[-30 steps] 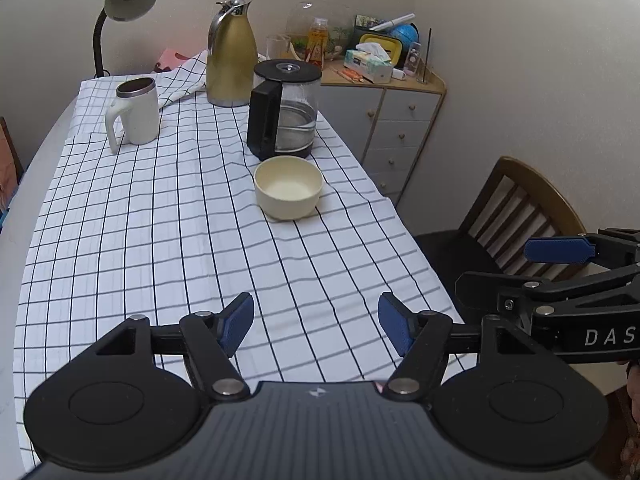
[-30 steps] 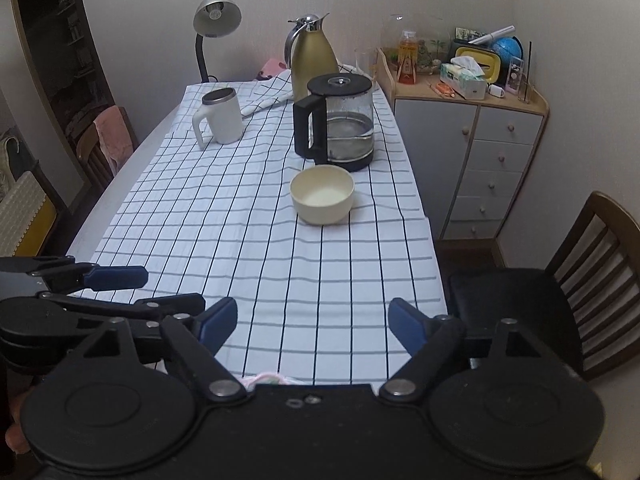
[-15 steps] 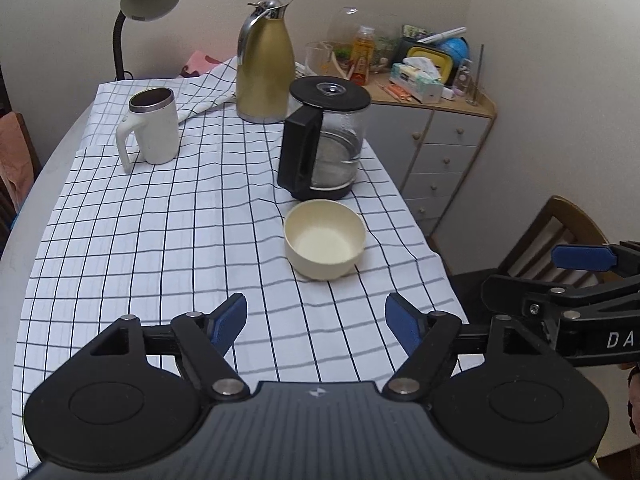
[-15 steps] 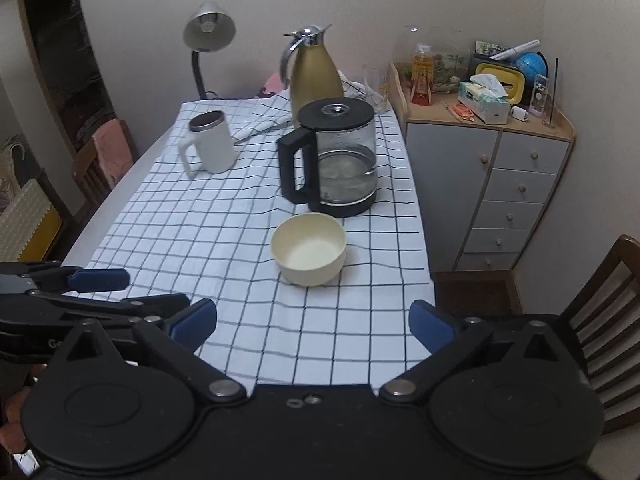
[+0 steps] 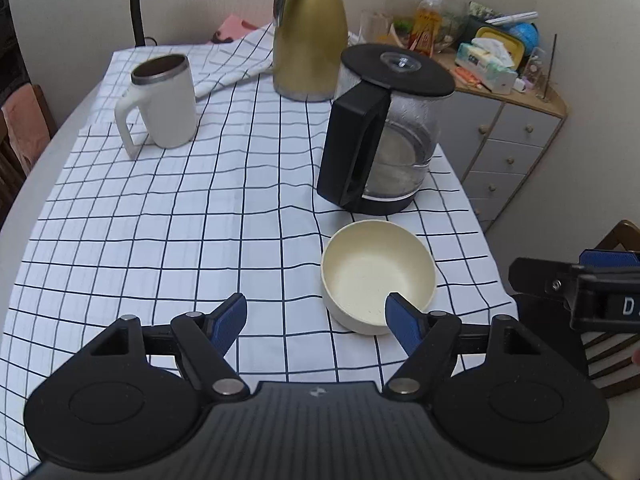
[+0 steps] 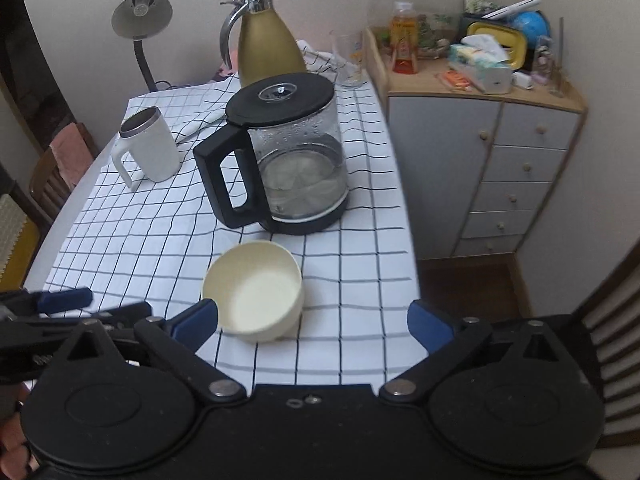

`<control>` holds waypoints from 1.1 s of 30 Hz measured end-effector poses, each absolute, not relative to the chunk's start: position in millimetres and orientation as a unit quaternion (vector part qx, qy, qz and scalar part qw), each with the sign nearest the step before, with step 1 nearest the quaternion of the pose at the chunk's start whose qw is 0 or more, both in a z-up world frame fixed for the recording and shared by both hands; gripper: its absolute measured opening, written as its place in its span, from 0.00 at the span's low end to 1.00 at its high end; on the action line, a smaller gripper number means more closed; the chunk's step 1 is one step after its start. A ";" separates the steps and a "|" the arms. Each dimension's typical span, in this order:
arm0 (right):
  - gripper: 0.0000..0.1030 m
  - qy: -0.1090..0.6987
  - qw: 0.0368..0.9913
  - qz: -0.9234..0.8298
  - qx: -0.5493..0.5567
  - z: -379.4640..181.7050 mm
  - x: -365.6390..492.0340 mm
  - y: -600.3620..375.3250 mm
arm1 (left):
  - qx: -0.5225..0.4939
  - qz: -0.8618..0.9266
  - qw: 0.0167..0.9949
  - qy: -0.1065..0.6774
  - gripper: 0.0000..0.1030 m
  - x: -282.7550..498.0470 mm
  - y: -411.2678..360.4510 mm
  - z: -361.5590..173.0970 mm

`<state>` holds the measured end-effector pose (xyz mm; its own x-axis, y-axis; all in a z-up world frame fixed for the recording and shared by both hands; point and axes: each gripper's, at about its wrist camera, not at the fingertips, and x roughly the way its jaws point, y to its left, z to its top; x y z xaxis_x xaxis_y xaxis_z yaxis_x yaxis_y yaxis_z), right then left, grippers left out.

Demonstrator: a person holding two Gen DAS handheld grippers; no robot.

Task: Organize plates and bowls
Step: 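Reach both grippers to the cream bowl rim and close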

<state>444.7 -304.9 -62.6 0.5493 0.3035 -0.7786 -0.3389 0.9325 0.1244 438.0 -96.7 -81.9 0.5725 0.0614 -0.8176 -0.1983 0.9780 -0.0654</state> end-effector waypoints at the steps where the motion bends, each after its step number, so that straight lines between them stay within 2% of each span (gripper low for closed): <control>1: 0.99 0.442 0.878 0.183 -0.021 -67.1 451.7 -302.8 | -0.074 0.078 0.882 0.459 0.74 443.0 -97.0 -87.1; 13: 0.89 0.482 0.857 0.184 -0.022 -124.4 516.2 -280.1 | -0.084 0.102 0.865 0.484 0.73 486.7 -96.8 -134.6; 17: 0.75 0.493 0.849 0.189 -0.016 -137.5 529.4 -274.2 | -0.087 0.109 0.857 0.495 0.73 497.1 -94.8 -146.8; 19: 0.72 0.504 0.842 0.192 -0.001 -144.7 536.3 -272.2 | -0.083 0.109 0.857 0.497 0.72 500.9 -95.3 -152.2; 21: 0.61 0.512 0.836 0.196 0.005 -151.3 541.6 -269.5 | -0.083 0.108 0.856 0.499 0.63 505.1 -94.6 -156.2; 23: 0.56 0.518 0.832 0.197 0.003 -157.0 544.4 -266.2 | -0.089 0.106 0.854 0.502 0.58 508.5 -93.4 -159.6; 27: 0.41 0.527 0.825 0.203 0.004 -166.0 546.3 -261.3 | -0.101 0.094 0.852 0.505 0.36 513.1 -93.6 -163.0; 29: 0.32 0.529 0.823 0.206 0.001 -168.5 545.9 -258.6 | -0.112 0.088 0.851 0.506 0.28 514.4 -94.1 -164.3; 33: 0.21 0.529 0.822 0.209 0.002 -169.8 544.0 -256.2 | -0.117 0.086 0.849 0.508 0.17 515.9 -95.4 -165.2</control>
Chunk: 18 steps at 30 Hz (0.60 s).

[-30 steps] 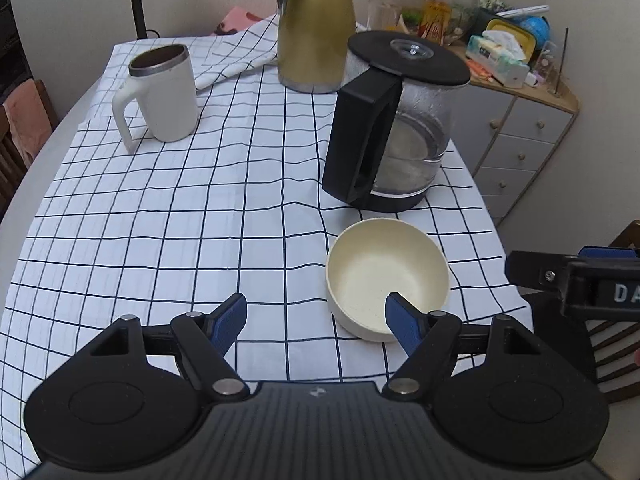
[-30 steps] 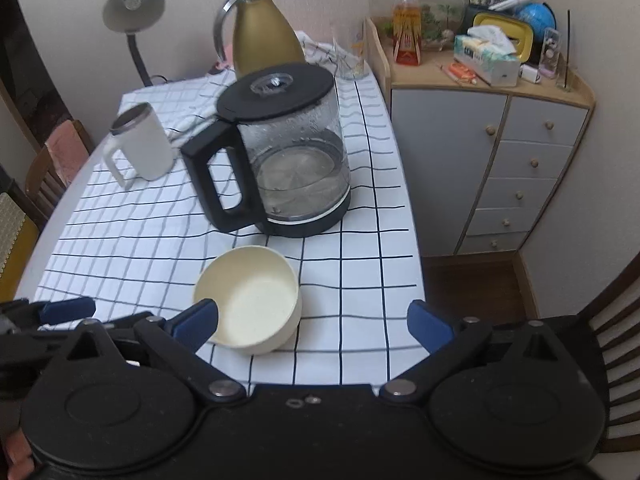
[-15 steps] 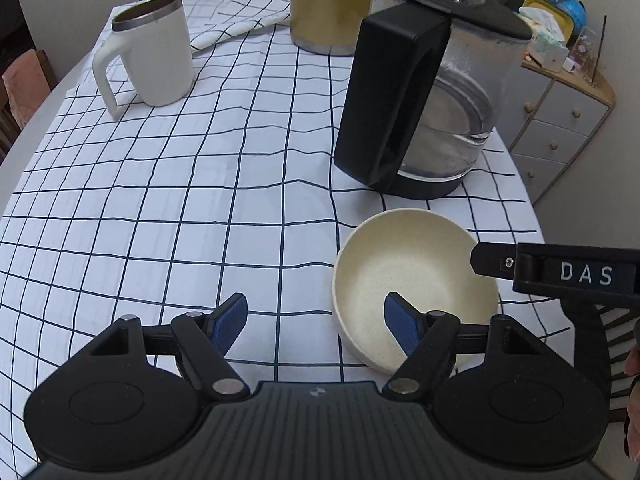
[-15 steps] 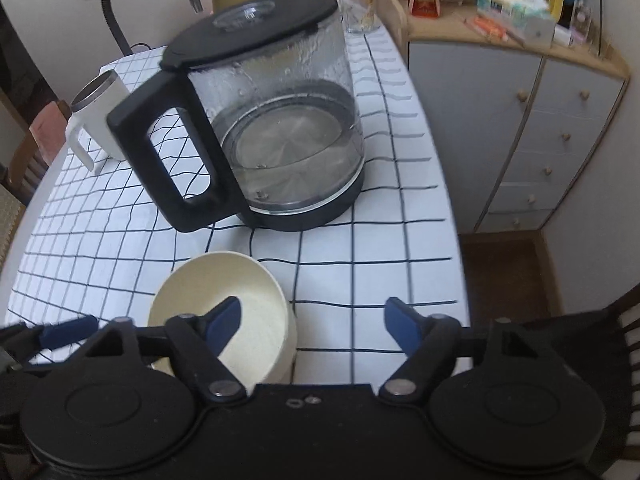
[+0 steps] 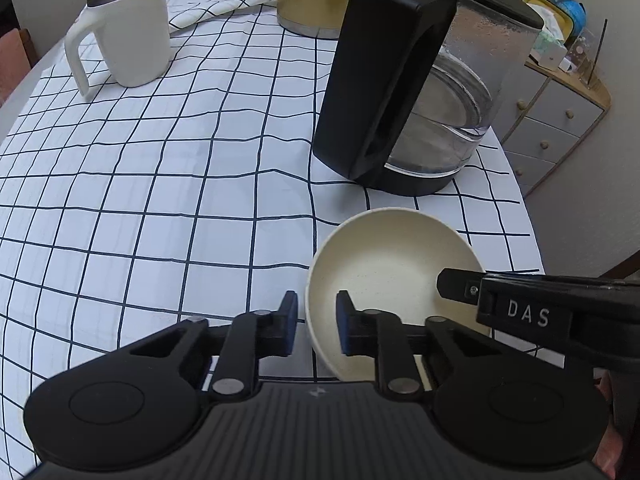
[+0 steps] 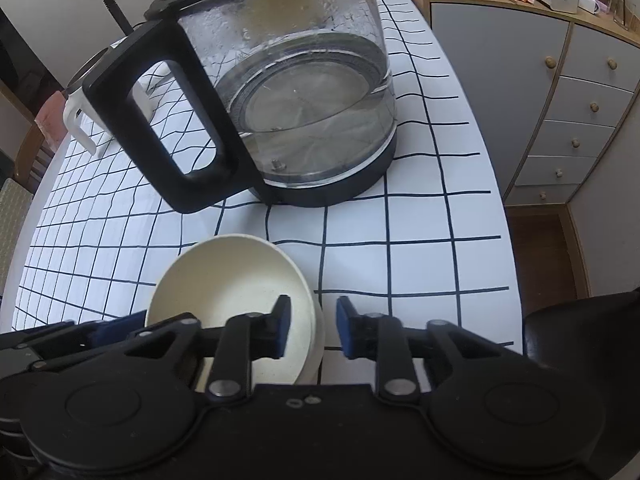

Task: Organize plates and bowls
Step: 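Reach both grippers to the cream bowl rim and close, then carry the cream bowl with both grippers and lower it into the pink handled bowl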

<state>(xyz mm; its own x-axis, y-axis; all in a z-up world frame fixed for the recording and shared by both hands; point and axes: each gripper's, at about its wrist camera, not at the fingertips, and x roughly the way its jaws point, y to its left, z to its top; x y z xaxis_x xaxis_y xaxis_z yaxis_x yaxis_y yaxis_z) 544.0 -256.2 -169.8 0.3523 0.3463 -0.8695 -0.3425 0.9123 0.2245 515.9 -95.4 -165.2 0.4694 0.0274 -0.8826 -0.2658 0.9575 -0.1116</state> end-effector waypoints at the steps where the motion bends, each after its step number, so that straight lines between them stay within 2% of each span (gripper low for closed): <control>1: 0.20 0.529 0.822 0.211 0.003 -169.7 543.3 -256.0 | -0.118 0.085 0.848 0.509 0.16 516.3 -95.6 -165.6; 6: 0.10 0.520 0.828 0.208 -0.018 -169.3 536.9 -251.4 | -0.106 0.095 0.848 0.510 0.05 515.7 -96.3 -166.0; 8: 0.06 0.519 0.830 0.204 -0.020 -169.0 535.7 -252.6 | -0.101 0.095 0.849 0.509 0.04 514.3 -97.0 -165.7; 18: 0.06 0.511 0.837 0.192 -0.031 -157.4 517.0 -256.1 | -0.081 0.088 0.855 0.504 0.04 497.6 -106.6 -154.0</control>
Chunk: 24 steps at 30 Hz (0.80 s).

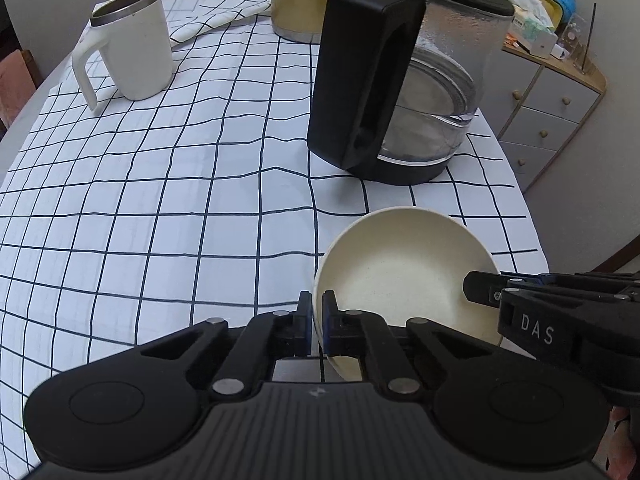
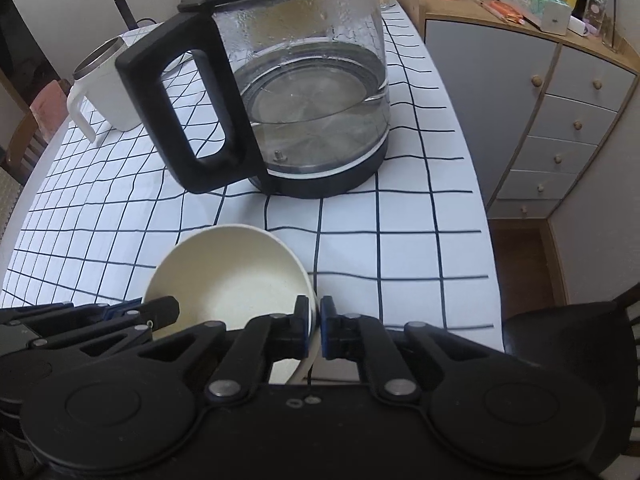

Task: Organize plates and bowls
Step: 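Carry the cream bowl with both grippers and lower it into the pink handled bowl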

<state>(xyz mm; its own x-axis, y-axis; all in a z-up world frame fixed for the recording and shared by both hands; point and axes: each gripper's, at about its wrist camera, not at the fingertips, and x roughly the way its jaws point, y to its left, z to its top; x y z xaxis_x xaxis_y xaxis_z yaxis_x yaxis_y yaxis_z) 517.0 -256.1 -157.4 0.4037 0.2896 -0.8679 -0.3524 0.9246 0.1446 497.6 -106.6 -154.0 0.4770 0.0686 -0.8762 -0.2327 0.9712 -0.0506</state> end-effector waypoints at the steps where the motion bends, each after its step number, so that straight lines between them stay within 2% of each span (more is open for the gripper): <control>1: 0.06 0.511 0.837 0.191 -0.032 -155.5 514.2 -256.0 | -0.079 0.087 0.856 0.503 0.04 494.6 -108.0 -151.8; 24: 0.06 0.474 0.862 0.171 -0.058 -67.0 377.9 -269.2 | -0.045 0.038 0.876 0.478 0.04 361.7 -130.3 -56.5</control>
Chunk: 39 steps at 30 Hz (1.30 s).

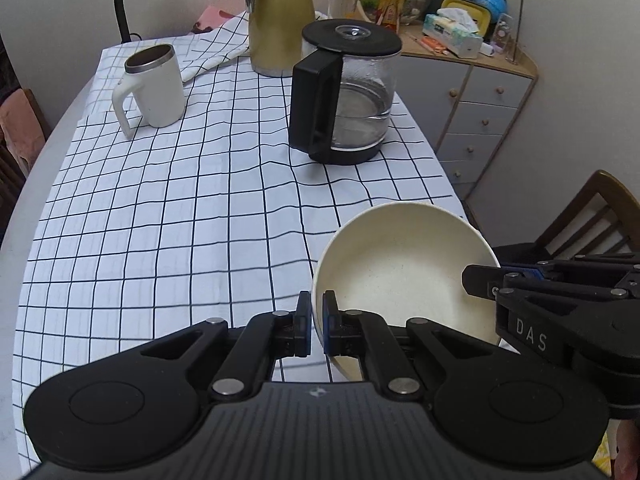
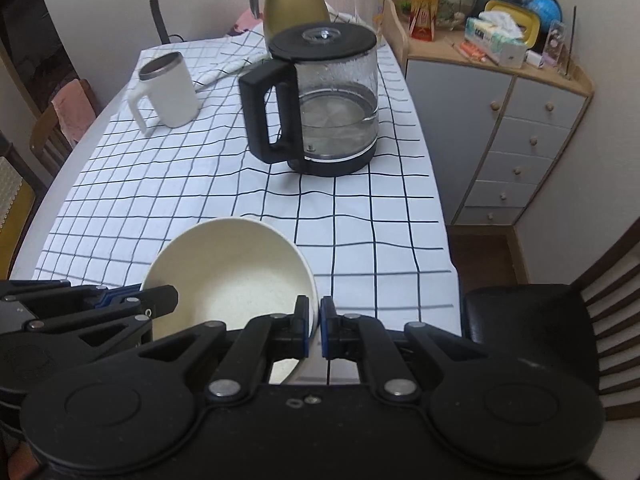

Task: Organize plates and bowls
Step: 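Carry the cream bowl with both grippers and lower it into the pink handled bowl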

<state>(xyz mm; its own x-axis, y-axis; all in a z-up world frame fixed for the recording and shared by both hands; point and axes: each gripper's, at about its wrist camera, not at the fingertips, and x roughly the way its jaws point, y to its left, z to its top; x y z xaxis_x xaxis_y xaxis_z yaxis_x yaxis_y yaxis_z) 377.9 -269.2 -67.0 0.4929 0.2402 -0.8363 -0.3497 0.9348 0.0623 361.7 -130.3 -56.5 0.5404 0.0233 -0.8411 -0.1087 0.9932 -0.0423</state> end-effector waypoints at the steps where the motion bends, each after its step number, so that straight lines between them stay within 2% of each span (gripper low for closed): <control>1: 0.06 0.472 0.863 0.170 -0.059 -62.9 370.4 -269.5 | -0.043 0.035 0.877 0.477 0.04 354.9 -131.2 -53.4; 22: 0.06 0.447 0.879 0.153 -0.070 -12.1 218.4 -287.9 | -0.012 -0.027 0.883 0.468 0.04 216.4 -151.1 -6.5; 39: 0.06 0.478 0.868 0.123 -0.047 -39.6 147.0 -309.7 | 0.003 -0.061 0.867 0.495 0.04 158.2 -169.0 -38.3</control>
